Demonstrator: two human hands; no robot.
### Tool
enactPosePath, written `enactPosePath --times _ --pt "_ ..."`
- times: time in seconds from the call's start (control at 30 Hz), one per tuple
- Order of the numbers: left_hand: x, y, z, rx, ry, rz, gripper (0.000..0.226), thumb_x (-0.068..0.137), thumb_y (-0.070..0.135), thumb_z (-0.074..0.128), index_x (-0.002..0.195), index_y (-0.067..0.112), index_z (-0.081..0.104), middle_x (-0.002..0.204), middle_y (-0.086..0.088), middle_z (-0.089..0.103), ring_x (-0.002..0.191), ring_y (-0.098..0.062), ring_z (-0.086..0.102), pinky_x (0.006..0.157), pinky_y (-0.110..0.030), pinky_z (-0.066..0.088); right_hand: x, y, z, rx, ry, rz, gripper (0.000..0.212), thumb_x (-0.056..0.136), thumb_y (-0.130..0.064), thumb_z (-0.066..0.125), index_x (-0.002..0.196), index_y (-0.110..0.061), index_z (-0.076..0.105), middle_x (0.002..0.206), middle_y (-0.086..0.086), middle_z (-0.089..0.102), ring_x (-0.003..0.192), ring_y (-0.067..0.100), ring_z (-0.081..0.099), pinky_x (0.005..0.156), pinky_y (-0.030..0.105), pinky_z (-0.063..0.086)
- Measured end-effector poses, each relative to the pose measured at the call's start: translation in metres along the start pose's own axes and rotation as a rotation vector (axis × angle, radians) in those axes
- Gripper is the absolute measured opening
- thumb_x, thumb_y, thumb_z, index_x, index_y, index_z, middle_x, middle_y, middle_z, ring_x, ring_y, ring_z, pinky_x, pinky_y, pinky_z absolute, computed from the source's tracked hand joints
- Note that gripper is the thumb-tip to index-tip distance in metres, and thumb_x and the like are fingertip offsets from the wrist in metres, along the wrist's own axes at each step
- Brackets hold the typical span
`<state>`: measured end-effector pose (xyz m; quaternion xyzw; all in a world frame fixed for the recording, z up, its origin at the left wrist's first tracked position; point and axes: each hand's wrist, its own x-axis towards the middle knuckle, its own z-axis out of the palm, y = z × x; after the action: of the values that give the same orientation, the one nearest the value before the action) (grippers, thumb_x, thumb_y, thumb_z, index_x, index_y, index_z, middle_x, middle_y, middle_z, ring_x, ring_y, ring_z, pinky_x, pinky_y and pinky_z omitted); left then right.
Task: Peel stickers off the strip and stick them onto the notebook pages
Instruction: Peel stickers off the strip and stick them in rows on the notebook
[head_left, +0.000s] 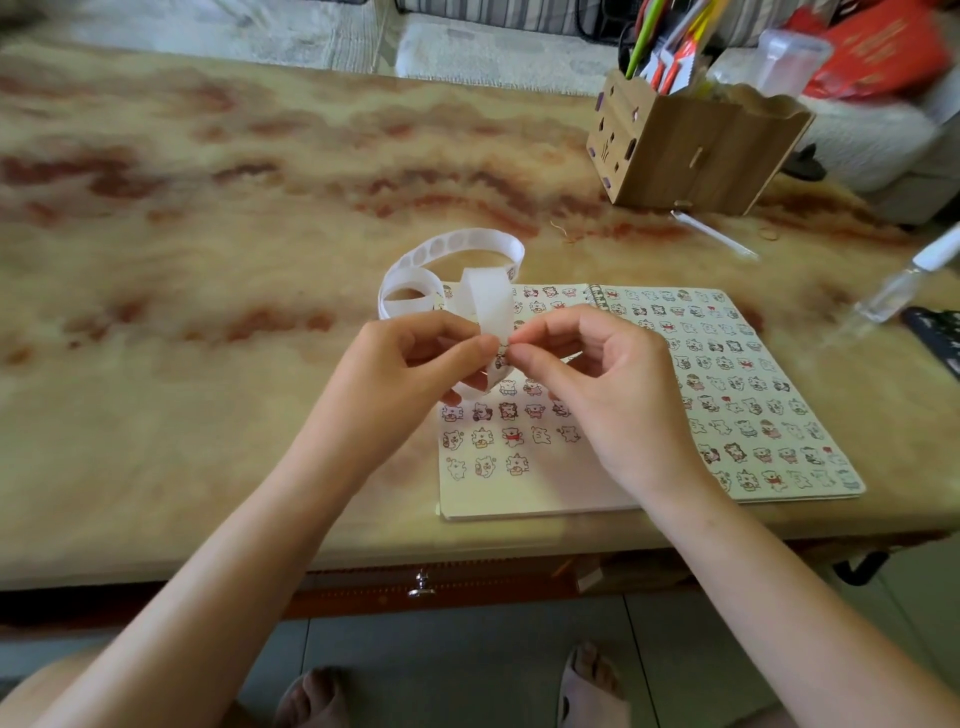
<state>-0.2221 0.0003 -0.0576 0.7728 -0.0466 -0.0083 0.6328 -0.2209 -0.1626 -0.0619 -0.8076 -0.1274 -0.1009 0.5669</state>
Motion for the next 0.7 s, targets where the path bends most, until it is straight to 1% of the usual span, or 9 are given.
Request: enactPosePath --times 0.23,0.37,0.5,0.63,0.7 --pt "0.0005 -0.0006 -0.0018 0.001 -0.005 0.001 0.011 0.085 0.020 0.065 0.078 0.023 0.072 0.073 0.001 0.074 0.070 -0.004 0.067 0.061 -0.015 0.049 0.0007 0.0004 0.0007 -0.005 -0.014 -0.015 0.007 0.082 -0.009 0.073 0.087 -0.013 0.073 0.077 -0.005 0.072 0.072 0.007 0.067 0.067 0.020 0.052" --pt "-0.0002 0.0008 -0.0015 0.003 -0.002 -0.007 0.011 0.085 0.019 0.066 0.077 0.021 0.073 0.072 0.003 0.074 0.068 -0.003 0.067 0.060 -0.014 0.050 0.0002 0.0003 0.0007 -0.039 -0.007 -0.044 0.006 0.082 -0.010 0.073 0.088 -0.013 0.073 0.077 -0.006 0.072 0.072 0.008 0.067 0.066 0.018 0.050" --pt "-0.0002 0.0016 -0.0001 -0.007 0.004 -0.037 0.015 0.085 0.027 0.064 0.077 0.020 0.074 0.073 0.000 0.074 0.071 -0.006 0.069 0.062 -0.016 0.052 -0.0013 -0.0004 0.0016 -0.110 0.006 -0.097 0.006 0.082 -0.011 0.073 0.088 -0.013 0.073 0.079 -0.008 0.071 0.074 0.009 0.066 0.066 0.021 0.053" --pt "-0.0009 0.0002 0.0009 -0.008 0.038 -0.025 0.018 0.087 0.022 0.062 0.073 0.018 0.073 0.069 0.001 0.074 0.069 -0.007 0.069 0.057 -0.016 0.050 -0.0028 0.0002 0.0029 -0.203 0.020 -0.175 0.005 0.083 -0.011 0.073 0.088 -0.013 0.071 0.080 -0.008 0.070 0.074 0.008 0.063 0.065 0.013 0.046" --pt "-0.0009 -0.0006 0.0010 -0.004 0.054 -0.025 0.019 0.088 0.020 0.062 0.072 0.018 0.073 0.067 0.001 0.073 0.067 -0.006 0.069 0.056 -0.015 0.049 -0.0036 0.0006 0.0037 -0.268 0.026 -0.215 0.006 0.083 -0.011 0.073 0.088 -0.013 0.071 0.082 -0.008 0.069 0.074 0.007 0.061 0.065 0.011 0.044"
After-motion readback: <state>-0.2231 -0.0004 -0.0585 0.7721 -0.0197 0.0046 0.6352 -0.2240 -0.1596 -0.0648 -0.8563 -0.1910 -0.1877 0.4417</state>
